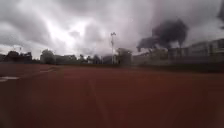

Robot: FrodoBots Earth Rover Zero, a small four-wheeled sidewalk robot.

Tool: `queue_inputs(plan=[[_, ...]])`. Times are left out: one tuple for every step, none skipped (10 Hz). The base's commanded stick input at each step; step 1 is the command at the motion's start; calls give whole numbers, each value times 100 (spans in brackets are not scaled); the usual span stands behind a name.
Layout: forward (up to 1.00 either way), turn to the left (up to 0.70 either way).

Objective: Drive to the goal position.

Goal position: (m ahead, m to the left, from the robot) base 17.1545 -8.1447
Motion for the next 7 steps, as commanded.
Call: queue_inputs(plan=[[70,0],[70,0],[70,0],[70,0],[70,-35],[70,-35],[70,-35]])
